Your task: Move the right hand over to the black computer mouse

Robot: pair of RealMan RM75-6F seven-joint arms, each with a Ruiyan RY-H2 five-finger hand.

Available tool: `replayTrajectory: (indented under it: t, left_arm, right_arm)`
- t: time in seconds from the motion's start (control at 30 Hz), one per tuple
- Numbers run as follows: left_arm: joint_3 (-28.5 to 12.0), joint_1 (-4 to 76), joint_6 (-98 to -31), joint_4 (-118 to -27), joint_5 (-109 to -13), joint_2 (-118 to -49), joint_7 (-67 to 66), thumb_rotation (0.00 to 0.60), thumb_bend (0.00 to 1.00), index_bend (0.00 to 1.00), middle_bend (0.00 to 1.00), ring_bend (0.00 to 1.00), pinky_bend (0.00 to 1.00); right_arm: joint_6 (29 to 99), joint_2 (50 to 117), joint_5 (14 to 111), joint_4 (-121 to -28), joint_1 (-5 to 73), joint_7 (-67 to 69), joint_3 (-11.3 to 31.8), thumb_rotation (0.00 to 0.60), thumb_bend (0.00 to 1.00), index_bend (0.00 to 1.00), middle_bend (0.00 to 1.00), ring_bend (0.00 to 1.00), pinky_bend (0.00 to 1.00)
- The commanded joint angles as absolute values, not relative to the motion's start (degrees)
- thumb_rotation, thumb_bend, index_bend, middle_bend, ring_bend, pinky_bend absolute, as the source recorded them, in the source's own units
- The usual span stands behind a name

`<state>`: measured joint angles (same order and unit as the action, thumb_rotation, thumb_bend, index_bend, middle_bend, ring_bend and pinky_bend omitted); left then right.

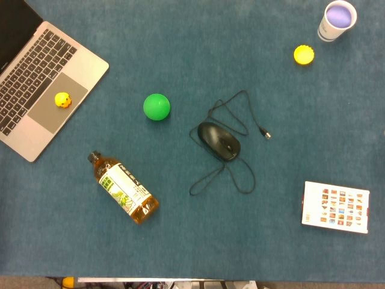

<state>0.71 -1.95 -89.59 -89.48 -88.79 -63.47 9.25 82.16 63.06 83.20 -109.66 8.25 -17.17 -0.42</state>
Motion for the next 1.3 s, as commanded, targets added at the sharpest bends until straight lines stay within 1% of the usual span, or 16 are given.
replayTrajectory:
  t: [0.03, 0.27, 0.43, 0.57, 0.67, 0.8, 0.87, 0.97, 1.17, 1.3]
  left_arm:
    - [0.73, -1.87, -89.42, -89.36, -88.72, -63.7, 9.35, 0.6, 0.15, 0.28, 0.21, 0.16, 0.09]
    - [0.64, -2.1, -89.83, -88.92, -88.55, -63.74, 9.9, 0.6, 0.15, 0.28, 0.21, 0.16, 0.09]
    - [0.58, -2.21, -90.12, -88.73, -88.58, -63.56, 10.36, 0.6, 0.15, 0.28, 0.21, 0.16, 0.09]
    - [0.6, -2.31, -90.28, -88.58, -88.6, -63.44, 10.73, 0.6, 0.15, 0.28, 0.21, 0.16, 0.09]
    - [0.58, -2.42, -90.32, -88.44, -88.41, -63.5, 10.92, 0.6, 0.15, 0.28, 0.21, 0.16, 0.09]
    - [0.75, -2.68, -90.43, -88.27, -88.37, -63.51, 11.23, 0.6, 0.15, 0.28, 0.21, 0.16, 0.09]
    - [0.76, -2.81, -90.54, -88.25, -88.27, -63.43, 11.3, 0.6, 0.15, 0.28, 0.21, 0.16, 0.09]
    - [0.7, -3.05, -90.8, -88.17, -88.05, -63.2, 11.6, 0.6, 0.15, 0.28, 0.21, 0.16, 0.09]
    - [0.68, -3.68, -91.51, -87.95, -87.76, -62.75, 12.46, 0.6, 0.15, 0.28, 0.21, 0.16, 0.09]
    - [0.65, -4.12, -91.62, -87.48, -87.16, -62.61, 13.06, 0.6, 0.15, 0.28, 0.21, 0.16, 0.09]
  right_arm:
    - [81.99, 63.03, 83.33, -109.69, 8.2, -17.34, -0.37, 0.6, 0.37, 0.46, 0.2, 0.0, 0.0]
    - [81.06, 62.76, 83.75, -110.04, 8.82, -17.76, 0.44, 0.6, 0.37, 0.46, 0.2, 0.0, 0.0]
    - [78.99, 63.09, 82.91, -108.76, 11.26, -20.61, 2.77, 0.6, 0.37, 0.46, 0.2, 0.0, 0.0]
    - [75.58, 64.13, 81.05, -107.43, 14.69, -24.33, 5.24, 0.6, 0.27, 0.46, 0.2, 0.0, 0.0]
    - [72.71, 65.21, 79.87, -106.57, 17.25, -26.98, 6.38, 0.6, 0.23, 0.46, 0.2, 0.0, 0.0]
    - [69.09, 68.84, 77.58, -104.53, 21.25, -31.64, 8.17, 0.6, 0.14, 0.46, 0.2, 0.0, 0.0]
    - [67.7, 71.03, 76.96, -103.36, 23.2, -34.43, 8.71, 0.6, 0.07, 0.46, 0.2, 0.0, 0.0]
    - [64.88, 74.09, 76.08, -101.46, 26.03, -38.68, 8.58, 0.6, 0.0, 0.46, 0.2, 0.0, 0.0]
    - [61.34, 81.93, 72.71, -95.72, 30.83, -46.09, 8.9, 0.6, 0.0, 0.46, 0.2, 0.0, 0.0]
    - [60.53, 86.54, 70.65, -92.16, 32.72, -48.71, 8.73, 0.6, 0.0, 0.45, 0.2, 0.0, 0.0]
